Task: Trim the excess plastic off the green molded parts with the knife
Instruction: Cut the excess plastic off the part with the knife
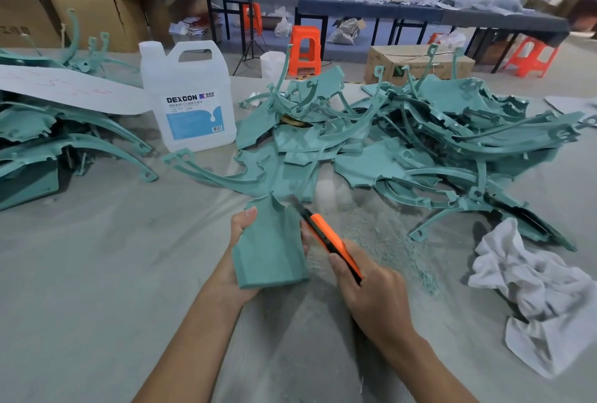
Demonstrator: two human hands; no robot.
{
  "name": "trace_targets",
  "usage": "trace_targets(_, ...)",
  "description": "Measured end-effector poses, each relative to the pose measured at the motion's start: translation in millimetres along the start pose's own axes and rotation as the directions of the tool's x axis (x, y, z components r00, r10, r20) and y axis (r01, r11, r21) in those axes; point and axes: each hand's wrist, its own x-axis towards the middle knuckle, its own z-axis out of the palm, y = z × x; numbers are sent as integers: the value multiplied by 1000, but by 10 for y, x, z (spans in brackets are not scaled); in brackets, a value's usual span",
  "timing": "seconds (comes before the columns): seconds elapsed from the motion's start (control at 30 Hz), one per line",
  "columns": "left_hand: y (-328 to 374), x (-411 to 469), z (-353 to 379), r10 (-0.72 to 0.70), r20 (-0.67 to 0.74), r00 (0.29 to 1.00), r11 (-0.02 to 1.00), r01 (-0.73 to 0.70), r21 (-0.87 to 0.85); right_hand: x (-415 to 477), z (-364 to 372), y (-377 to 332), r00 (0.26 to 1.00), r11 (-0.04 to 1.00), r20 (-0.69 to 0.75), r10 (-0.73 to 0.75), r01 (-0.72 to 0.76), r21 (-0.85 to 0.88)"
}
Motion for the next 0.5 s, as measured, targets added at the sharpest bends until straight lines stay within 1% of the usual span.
trace_targets(0.07, 11, -42, 6, -39, -12, 999, 996, 40, 74, 2, -10, 32, 995, 994, -47, 83, -80, 78)
trace_targets(0.13, 12, -99, -3, -43, -97, 994, 967, 66, 245, -14, -24, 40, 992, 984, -62, 114, -104, 145)
trace_targets(0.17, 0, -130, -13, -6, -142, 990, 939, 54, 340, -21, -28, 41, 991, 981, -69, 116, -103, 165)
trace_targets(0.23, -43, -174, -19, 123, -198, 972, 867, -8, 498, -21, -22, 45, 988, 974, -78, 135, -118, 191)
trace_targets(0.27, -66, -192, -15, 198, -200, 960, 803, -42, 595, -16, -13, 46, 986, 972, -76, 150, -133, 196)
trace_targets(0.3, -85, -205, -13, 279, -181, 943, 689, -66, 722, -13, -9, 46, 984, 971, -74, 160, -143, 194)
trace_targets(0.33, -102, -216, -16, 355, -149, 923, 527, -66, 847, -10, -10, 44, 983, 971, -73, 167, -151, 183)
trace_targets(0.37, -120, -224, -21, 412, -109, 905, 358, -52, 932, -10, -14, 43, 983, 972, -72, 169, -154, 175)
trace_targets(0.4, -143, -230, -29, 467, -66, 882, 204, -35, 978, -13, -25, 30, 983, 972, -66, 170, -156, 176)
trace_targets(0.43, -165, -232, -34, 516, -27, 856, 91, -23, 996, -19, -37, 14, 983, 970, -57, 174, -161, 181)
trace_targets(0.47, -185, -230, -43, 556, 5, 831, 21, -21, 1000, -26, -50, -6, 982, 969, -52, 180, -168, 180)
trace_targets(0.5, -203, -226, -53, 582, 29, 813, -22, -19, 1000, -38, -62, -22, 981, 969, -52, 188, -177, 171)
